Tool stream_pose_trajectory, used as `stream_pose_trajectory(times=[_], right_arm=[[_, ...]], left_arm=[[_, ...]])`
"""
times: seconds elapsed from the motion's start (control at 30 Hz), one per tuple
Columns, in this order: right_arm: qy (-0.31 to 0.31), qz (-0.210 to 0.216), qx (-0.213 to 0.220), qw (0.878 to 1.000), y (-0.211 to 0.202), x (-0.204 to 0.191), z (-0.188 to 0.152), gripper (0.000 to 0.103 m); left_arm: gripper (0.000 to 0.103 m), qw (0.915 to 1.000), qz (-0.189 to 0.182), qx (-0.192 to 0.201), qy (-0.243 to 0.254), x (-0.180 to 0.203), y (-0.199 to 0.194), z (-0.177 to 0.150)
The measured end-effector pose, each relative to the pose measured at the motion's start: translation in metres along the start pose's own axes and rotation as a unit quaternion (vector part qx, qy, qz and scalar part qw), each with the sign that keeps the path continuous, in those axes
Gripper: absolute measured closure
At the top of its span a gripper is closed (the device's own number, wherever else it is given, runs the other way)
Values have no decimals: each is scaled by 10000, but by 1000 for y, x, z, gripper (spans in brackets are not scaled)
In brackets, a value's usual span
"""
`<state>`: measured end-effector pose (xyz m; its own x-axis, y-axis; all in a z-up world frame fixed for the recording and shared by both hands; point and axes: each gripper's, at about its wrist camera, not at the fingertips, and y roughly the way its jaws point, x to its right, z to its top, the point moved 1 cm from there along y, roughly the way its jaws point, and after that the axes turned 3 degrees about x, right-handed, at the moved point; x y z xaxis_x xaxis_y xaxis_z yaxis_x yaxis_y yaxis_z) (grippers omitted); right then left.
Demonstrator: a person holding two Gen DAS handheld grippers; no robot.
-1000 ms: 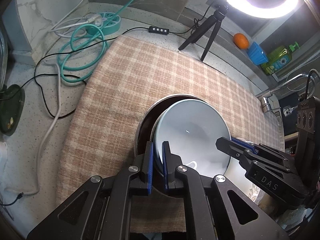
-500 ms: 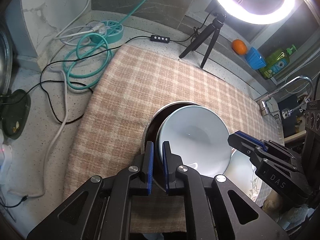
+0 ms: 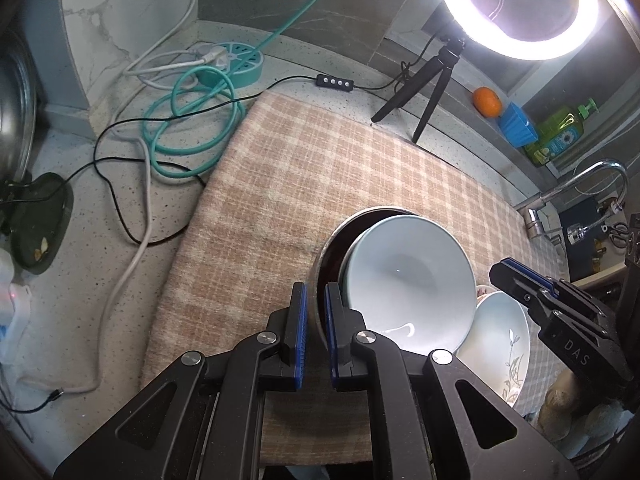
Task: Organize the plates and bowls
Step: 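Lower the pale blue bowl into the steel bowls with the right gripper, then grip the nested bowl stack rim with the right gripper and lift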
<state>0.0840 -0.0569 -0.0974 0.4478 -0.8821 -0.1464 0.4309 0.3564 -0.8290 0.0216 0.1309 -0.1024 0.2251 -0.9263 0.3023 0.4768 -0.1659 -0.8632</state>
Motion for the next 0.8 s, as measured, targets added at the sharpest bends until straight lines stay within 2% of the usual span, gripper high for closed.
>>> stream_pose_trajectory(times=[0.3, 0.57, 0.8], right_arm=[[542, 234, -253, 9979, 11, 24, -2, 89], [1258, 678, -558, 9882, 28, 50, -4, 89], [1298, 842, -665, 9857, 35, 47, -6, 89]], left_arm=[[96, 9998, -130, -41, -133, -7, 3, 1], [95, 9991, -279, -226, -236, -13, 16, -1], [96, 9987, -342, -315, -205, -11, 21, -1]])
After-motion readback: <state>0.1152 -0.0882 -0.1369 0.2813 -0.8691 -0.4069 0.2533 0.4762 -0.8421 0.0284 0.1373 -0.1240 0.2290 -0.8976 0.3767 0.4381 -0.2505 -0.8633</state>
